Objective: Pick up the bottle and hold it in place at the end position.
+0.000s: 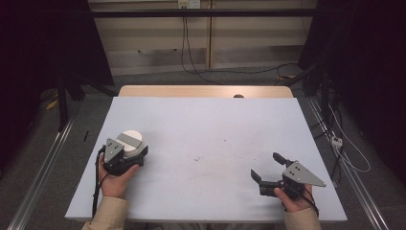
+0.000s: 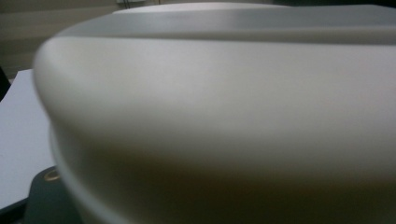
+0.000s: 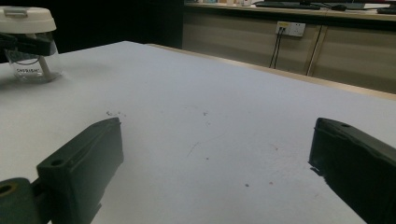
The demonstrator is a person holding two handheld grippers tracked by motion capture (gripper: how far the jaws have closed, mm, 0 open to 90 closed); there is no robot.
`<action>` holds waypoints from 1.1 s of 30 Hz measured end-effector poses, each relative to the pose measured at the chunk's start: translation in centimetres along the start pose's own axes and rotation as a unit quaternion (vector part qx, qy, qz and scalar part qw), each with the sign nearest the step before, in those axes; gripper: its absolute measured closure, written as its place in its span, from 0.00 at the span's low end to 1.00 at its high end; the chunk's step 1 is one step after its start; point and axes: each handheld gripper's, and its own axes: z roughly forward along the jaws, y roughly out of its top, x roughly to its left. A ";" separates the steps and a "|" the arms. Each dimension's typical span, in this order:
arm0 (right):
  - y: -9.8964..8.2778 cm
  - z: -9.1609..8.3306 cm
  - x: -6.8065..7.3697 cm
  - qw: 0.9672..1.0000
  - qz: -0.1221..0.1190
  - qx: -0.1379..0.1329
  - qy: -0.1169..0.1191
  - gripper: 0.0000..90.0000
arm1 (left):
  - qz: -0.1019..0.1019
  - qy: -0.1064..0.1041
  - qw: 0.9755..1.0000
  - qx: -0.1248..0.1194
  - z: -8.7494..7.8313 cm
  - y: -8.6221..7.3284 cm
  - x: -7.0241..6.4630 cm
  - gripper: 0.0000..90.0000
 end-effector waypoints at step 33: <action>0.1 -0.1 -0.2 1.000 0.005 -0.005 -0.005 0.03 | -0.006 -0.092 0.995 -0.048 1.8 2.6 -2.8 0.21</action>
